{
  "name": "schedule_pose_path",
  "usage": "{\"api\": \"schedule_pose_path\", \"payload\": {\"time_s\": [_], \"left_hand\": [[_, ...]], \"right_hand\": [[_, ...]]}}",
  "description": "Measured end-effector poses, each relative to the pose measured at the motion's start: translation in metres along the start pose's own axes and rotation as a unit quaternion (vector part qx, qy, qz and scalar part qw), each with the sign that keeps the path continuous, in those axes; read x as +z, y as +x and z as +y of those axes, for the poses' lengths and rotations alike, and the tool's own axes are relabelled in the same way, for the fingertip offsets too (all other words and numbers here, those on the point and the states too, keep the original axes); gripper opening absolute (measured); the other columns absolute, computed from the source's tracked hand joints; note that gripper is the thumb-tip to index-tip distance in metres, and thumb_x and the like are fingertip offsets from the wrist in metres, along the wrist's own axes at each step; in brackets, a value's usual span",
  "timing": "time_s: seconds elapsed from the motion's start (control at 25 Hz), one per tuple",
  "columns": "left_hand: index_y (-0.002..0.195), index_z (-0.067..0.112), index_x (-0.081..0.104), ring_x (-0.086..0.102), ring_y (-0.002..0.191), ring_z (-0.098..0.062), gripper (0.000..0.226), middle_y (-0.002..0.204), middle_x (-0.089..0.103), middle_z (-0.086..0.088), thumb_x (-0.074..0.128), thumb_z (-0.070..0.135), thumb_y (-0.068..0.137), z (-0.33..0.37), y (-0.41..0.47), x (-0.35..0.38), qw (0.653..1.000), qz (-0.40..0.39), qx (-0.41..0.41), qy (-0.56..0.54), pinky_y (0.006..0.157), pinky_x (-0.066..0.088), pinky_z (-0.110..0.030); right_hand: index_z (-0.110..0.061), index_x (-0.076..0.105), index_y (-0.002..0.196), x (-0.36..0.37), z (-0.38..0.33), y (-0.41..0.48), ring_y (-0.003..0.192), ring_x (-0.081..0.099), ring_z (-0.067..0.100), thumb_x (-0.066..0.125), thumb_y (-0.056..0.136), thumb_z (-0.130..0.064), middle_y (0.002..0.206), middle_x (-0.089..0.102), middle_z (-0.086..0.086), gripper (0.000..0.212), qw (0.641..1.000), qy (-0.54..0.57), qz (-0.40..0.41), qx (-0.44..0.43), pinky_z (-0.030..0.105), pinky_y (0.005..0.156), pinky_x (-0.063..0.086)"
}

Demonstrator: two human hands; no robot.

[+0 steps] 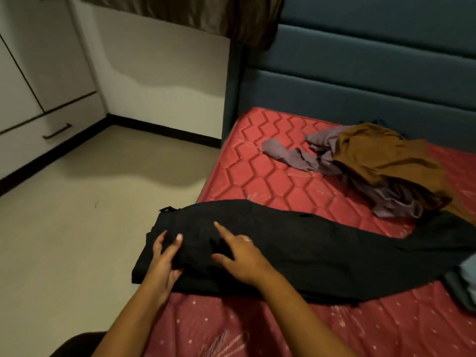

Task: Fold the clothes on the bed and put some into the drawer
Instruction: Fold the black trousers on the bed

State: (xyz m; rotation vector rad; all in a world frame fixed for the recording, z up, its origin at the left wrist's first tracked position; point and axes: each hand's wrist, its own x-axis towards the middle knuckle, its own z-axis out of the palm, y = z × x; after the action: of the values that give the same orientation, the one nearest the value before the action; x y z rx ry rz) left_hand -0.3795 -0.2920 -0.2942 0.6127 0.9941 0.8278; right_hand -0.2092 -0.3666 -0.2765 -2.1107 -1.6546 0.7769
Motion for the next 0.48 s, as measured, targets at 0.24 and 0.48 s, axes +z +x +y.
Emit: {"api": "schedule_pose_path", "payload": {"time_s": [0.24,0.48], "left_hand": [[0.108,0.029,0.065,0.060,0.106,-0.013,0.040,0.111,0.064,0.008,0.071,0.000,0.080,0.015,0.041,-0.009,0.945,-0.052,0.114,0.302,0.091,0.047,-0.027],[0.095,0.023,0.071,0.058,0.105,-0.017,0.055,0.110,0.065,-0.001,0.050,-0.022,0.071,0.015,0.048,-0.023,0.876,-0.027,0.155,0.456,0.089,0.043,-0.020]], "right_hand": [[-0.058,-0.002,0.143,0.016,0.040,0.000,0.148,-0.008,0.012,0.013,0.083,-0.076,0.160,-0.004,-0.018,0.065,0.981,-0.191,-0.004,0.042,0.046,0.117,-0.004],[-0.058,-0.006,0.142,0.024,0.066,0.003,0.148,-0.010,0.011,-0.015,0.074,-0.079,0.158,-0.006,-0.022,0.072,0.968,-0.236,0.061,0.052,0.046,0.115,-0.009]]}}
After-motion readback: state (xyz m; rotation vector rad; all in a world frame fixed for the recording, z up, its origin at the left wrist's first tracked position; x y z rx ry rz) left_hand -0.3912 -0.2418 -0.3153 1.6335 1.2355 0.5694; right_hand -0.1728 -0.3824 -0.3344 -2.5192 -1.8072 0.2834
